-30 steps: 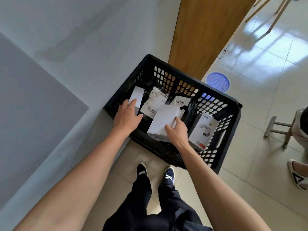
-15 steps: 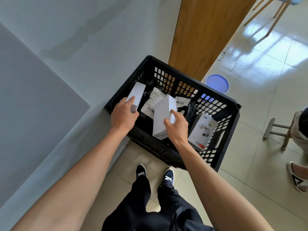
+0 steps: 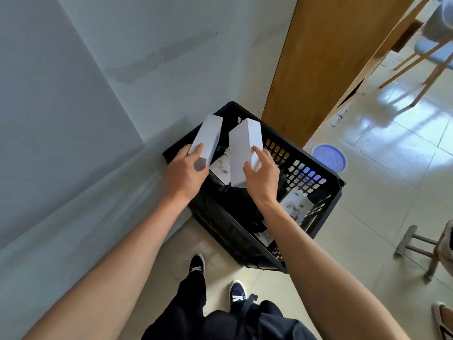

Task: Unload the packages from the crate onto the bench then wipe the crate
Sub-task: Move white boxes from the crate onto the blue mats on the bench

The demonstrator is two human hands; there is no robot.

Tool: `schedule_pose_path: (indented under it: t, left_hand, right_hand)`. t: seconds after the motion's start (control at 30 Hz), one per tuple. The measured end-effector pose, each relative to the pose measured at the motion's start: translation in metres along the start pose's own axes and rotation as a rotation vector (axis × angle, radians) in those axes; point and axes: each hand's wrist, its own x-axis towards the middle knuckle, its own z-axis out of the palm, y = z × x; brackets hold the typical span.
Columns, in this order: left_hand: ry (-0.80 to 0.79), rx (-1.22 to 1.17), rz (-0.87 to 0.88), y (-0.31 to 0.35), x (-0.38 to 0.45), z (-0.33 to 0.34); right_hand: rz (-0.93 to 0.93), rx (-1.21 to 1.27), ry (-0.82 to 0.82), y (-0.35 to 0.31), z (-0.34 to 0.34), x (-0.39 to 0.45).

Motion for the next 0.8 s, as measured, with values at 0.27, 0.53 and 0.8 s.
schedule_pose_path:
  t: [0.27, 0.53, 0.8]
  left_hand:
    - [0.234, 0.015, -0.029, 0.041, -0.065, -0.024]
    - [0.398, 0.098, -0.216, 0.028, -0.153, -0.065]
    - [0.562, 0.169, -0.376, 0.001, -0.261, -0.118]
  right_hand:
    - [-0.167, 0.051, -0.112, -0.010, -0.025, -0.017]
    - [-0.356, 0.094, -0.290, -0.037, -0.012, -0.067]
    - [-0.445, 0.096, -0.497, -0.063, 0.032, -0.164]
